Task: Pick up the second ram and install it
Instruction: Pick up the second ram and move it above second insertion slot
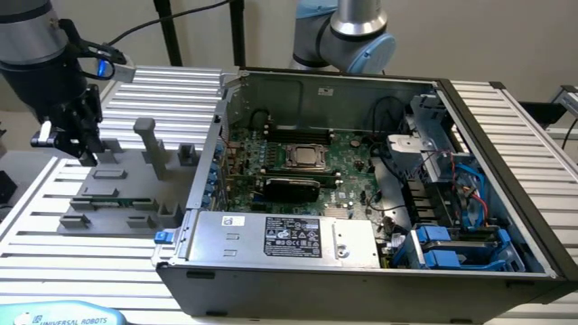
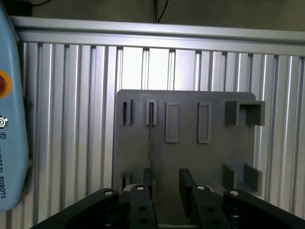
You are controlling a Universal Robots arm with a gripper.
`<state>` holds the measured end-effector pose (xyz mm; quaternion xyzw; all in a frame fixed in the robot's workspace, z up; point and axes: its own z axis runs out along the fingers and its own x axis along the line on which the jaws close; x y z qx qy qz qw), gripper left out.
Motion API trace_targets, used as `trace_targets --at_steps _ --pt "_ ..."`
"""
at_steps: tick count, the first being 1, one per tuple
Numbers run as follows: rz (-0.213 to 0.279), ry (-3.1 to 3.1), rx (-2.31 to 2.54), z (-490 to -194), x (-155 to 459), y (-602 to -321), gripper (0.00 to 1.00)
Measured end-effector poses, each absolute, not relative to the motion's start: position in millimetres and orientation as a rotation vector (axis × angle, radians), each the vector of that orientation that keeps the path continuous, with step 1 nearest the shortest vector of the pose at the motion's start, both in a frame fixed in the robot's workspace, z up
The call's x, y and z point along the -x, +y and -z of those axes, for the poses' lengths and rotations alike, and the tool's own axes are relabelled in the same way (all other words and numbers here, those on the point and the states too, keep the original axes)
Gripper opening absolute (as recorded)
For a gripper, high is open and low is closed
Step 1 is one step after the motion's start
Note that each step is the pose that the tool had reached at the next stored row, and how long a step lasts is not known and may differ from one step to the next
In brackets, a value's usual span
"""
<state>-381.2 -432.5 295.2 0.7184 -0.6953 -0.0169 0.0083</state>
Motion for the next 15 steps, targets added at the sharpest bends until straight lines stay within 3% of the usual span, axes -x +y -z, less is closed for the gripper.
trace_targets --at_steps 15 --pt "0.053 -2.173 -2.245 -268 381 -440 0.36"
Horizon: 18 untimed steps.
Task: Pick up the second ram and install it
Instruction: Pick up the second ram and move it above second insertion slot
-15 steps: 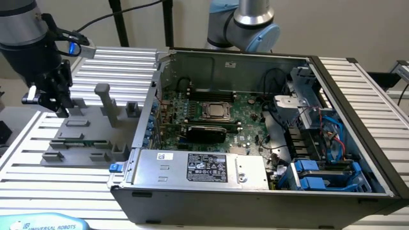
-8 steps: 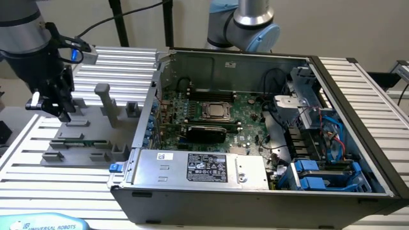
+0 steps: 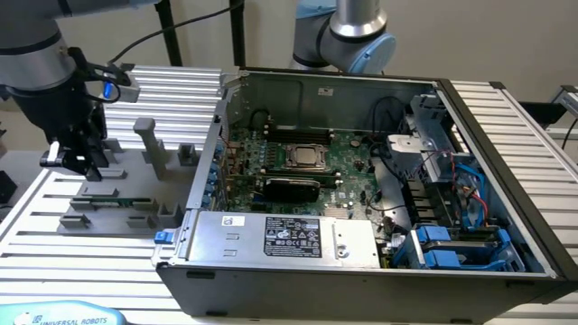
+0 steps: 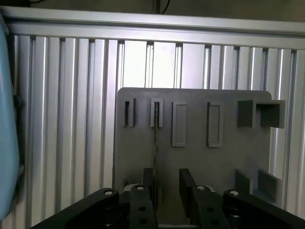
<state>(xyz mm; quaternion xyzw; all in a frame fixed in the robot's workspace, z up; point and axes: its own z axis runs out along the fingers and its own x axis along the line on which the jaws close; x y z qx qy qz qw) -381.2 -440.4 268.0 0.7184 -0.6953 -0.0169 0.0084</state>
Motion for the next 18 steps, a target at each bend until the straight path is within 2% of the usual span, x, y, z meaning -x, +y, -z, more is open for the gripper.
trace_targets --at_steps 18 --pt "0.053 -2.172 -2.247 -235 377 -445 0.36"
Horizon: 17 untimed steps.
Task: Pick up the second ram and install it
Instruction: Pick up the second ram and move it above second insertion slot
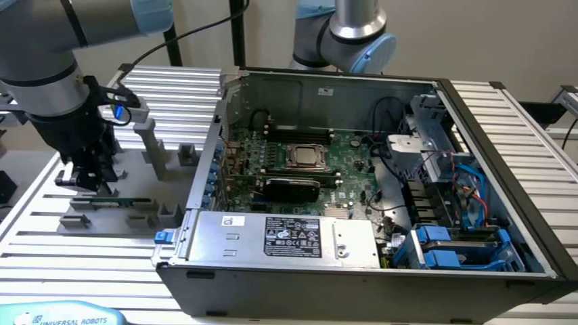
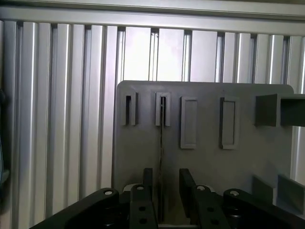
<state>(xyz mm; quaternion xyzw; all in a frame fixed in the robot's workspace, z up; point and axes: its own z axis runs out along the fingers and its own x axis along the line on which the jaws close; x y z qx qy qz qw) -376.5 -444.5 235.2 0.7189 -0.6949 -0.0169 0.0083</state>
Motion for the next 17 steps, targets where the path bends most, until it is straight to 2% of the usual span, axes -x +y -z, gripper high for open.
trace_targets --at_steps 17 --pt "0.053 -2.171 -2.247 -204 376 -445 0.36"
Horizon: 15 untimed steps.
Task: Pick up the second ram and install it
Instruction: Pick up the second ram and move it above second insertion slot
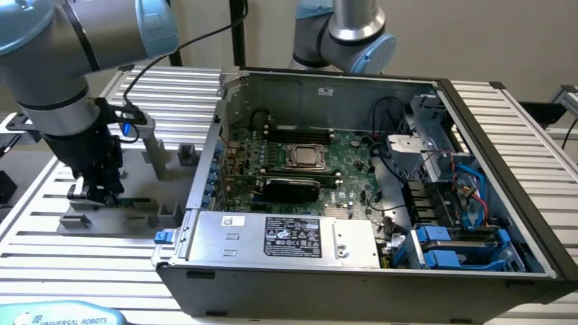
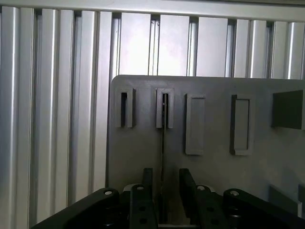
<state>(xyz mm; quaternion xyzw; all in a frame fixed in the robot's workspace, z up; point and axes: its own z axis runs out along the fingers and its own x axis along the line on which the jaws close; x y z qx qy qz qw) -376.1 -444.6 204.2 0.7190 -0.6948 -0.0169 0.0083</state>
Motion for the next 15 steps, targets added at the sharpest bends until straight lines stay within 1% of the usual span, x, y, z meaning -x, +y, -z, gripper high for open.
trace_targets --at_steps 6,15 --pt "0.053 -2.172 -2.247 -195.8 375.8 -444.5 0.36" --pt "0.052 -2.171 -2.246 -194.6 374.3 -444.6 0.36"
